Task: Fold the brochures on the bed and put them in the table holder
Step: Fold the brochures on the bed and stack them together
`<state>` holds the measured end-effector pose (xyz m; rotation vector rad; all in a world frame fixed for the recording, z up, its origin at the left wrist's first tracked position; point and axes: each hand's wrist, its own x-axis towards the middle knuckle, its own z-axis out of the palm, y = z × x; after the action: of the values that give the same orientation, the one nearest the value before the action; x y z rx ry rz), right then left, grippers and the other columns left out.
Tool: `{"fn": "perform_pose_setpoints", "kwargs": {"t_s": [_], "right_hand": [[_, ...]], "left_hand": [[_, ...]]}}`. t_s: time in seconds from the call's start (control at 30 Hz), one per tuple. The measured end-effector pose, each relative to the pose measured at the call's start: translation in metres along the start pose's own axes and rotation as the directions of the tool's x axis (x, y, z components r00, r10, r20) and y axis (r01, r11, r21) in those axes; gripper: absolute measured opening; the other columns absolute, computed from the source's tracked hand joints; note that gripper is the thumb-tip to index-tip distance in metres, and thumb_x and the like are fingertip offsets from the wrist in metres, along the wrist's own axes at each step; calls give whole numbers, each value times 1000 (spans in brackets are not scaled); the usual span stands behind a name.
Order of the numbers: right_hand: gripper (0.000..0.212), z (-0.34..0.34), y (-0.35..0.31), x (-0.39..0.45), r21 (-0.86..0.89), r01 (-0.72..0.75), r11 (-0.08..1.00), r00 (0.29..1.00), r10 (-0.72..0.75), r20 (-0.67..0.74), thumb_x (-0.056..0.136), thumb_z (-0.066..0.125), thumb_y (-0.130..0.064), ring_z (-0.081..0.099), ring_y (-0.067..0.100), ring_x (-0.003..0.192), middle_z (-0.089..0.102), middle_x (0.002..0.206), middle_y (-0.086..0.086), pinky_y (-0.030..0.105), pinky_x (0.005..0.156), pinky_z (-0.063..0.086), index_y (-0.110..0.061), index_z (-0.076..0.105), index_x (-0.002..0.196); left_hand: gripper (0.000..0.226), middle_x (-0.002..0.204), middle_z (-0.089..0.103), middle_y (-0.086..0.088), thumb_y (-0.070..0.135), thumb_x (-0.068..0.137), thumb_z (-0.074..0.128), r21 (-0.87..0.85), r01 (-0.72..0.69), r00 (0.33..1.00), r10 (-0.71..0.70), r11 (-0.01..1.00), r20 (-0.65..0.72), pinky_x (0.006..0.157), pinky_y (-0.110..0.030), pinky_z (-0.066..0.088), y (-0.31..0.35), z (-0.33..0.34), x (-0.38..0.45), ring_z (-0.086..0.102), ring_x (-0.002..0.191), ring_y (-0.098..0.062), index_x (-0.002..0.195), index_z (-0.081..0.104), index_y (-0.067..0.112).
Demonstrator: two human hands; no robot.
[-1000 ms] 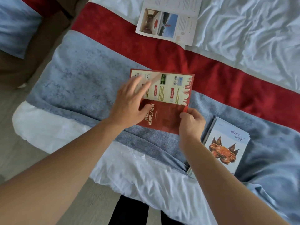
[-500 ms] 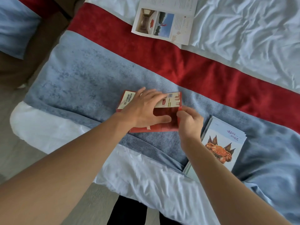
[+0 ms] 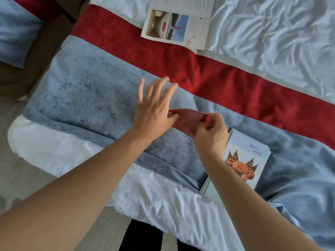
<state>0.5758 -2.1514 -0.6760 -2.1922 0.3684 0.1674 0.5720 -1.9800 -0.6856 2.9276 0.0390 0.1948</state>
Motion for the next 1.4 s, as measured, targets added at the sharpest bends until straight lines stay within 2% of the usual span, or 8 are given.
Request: {"fn": "perform_pose_setpoints", "kwargs": {"t_s": [0.1, 0.3, 0.37, 0.47, 0.6, 0.97, 1.1, 1.4], "right_hand": [[26, -2, 0, 3, 77, -162, 984, 987, 163, -5, 77, 54, -4, 56, -4, 60, 57, 64, -14, 8, 53, 37, -30, 52, 77], [32, -8, 10, 9, 228, -364, 903, 926, 378, -18, 72, 43, 1, 54, 15, 67, 57, 78, -4, 23, 51, 42, -26, 52, 86], [34, -13, 16, 12, 295, -441, 848, 885, 465, -12, 73, 41, 2, 57, 18, 69, 60, 83, -1, 22, 52, 47, -27, 51, 86], [35, -19, 23, 11, 347, -515, 784, 845, 532, 52, 73, 39, 4, 63, 28, 78, 63, 88, 5, 47, 70, 59, -24, 51, 90], [39, -27, 33, 8, 348, -556, 754, 827, 543, 144, 72, 42, 5, 67, 31, 84, 66, 99, 12, 54, 76, 60, -24, 50, 97], [62, -71, 67, 3, -151, -186, 971, 967, 208, 147, 85, 55, -39, 62, 22, 86, 68, 82, -4, 36, 74, 45, -34, 39, 144], [68, -97, 88, 1, -397, -60, 916, 967, 152, 205, 87, 46, -39, 62, 28, 92, 71, 89, 5, 41, 79, 50, -38, 26, 152], [80, -130, 129, -40, -479, 56, 876, 980, 43, 192, 81, 55, -31, 64, 37, 74, 71, 87, 11, 36, 61, 37, -33, 24, 154]], "left_hand": [[111, 160, 25, -12, 67, 66, 69, 39, 192, 980, -189, 981, -55, 119, -53, -4, 6, 1, -2, 25, 148, -28, 154, 25, 17], [118, 163, 17, -16, 73, 67, 66, 10, 327, 938, -323, 945, -128, 119, -54, 4, 27, 5, -4, 17, 151, -29, 157, 15, 17], [118, 161, 21, -16, 62, 67, 75, -94, 378, 921, -384, 921, -64, 118, -51, 18, 31, 8, -5, 22, 148, -31, 157, 16, 15], [99, 149, 42, -12, 40, 79, 77, -383, 509, 859, -487, 771, 160, 106, -43, 41, 44, 16, -8, 43, 133, -28, 156, 21, 12], [81, 124, 59, 0, 35, 88, 68, -475, 655, 755, -494, 587, 430, 92, -40, 49, 67, 28, -7, 60, 108, -22, 154, 23, 22], [54, 109, 57, -13, 1, 82, 65, -430, 229, 950, -104, 874, 294, 80, -28, 42, 112, 36, -15, 57, 98, -28, 134, 53, 6], [54, 112, 57, -12, 5, 84, 64, -364, 93, 941, 37, 927, 335, 81, -38, 48, 130, 38, -20, 56, 103, -29, 136, 51, 7], [51, 106, 51, -6, 16, 80, 67, -254, -234, 856, 323, 938, 404, 73, -33, 45, 169, 49, -36, 54, 96, -24, 129, 53, 15]]}}
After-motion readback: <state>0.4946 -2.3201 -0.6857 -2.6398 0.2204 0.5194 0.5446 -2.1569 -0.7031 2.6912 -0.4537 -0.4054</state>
